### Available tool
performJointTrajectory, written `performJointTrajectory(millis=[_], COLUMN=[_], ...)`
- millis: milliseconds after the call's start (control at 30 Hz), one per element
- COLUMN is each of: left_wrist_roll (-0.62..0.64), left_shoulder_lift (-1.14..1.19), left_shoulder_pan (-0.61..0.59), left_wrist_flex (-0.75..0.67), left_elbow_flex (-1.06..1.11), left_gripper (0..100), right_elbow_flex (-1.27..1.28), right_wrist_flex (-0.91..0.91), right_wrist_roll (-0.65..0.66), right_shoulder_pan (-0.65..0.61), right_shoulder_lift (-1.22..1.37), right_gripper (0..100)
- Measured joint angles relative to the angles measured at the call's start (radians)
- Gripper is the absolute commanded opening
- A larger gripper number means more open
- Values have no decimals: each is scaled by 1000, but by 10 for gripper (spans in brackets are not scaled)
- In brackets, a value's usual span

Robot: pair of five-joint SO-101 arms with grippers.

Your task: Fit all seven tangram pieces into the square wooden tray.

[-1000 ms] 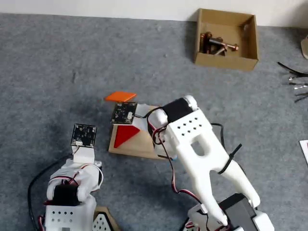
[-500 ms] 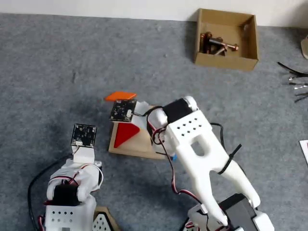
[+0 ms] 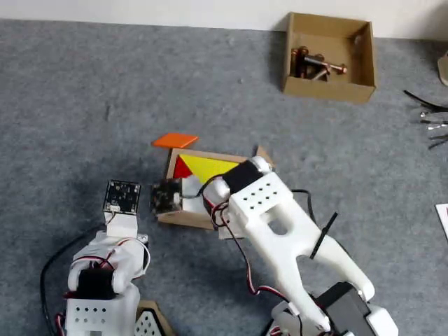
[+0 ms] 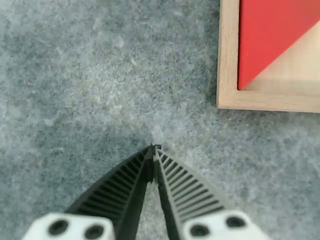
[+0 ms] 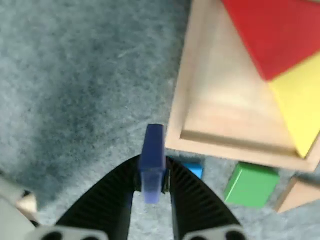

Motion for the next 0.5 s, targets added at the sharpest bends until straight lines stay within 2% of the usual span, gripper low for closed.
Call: performJointTrajectory(millis=[167,333,500], left_wrist_roll=[0,0,0], left_shoulder_lift=[0,0,0], left_shoulder_pan=[0,0,0], left_wrist_flex=[0,0,0], left_elbow_flex=[0,0,0], left_gripper=[5,5,5], right_elbow_flex=[0,-51,-150], right_wrist_flex=[-5,-8,23], right_wrist_roll=[80,84,84], right_shoulder_pan=[-2,-2,5], right_shoulder_lift=[41,195,241], right_gripper=[5,5,7])
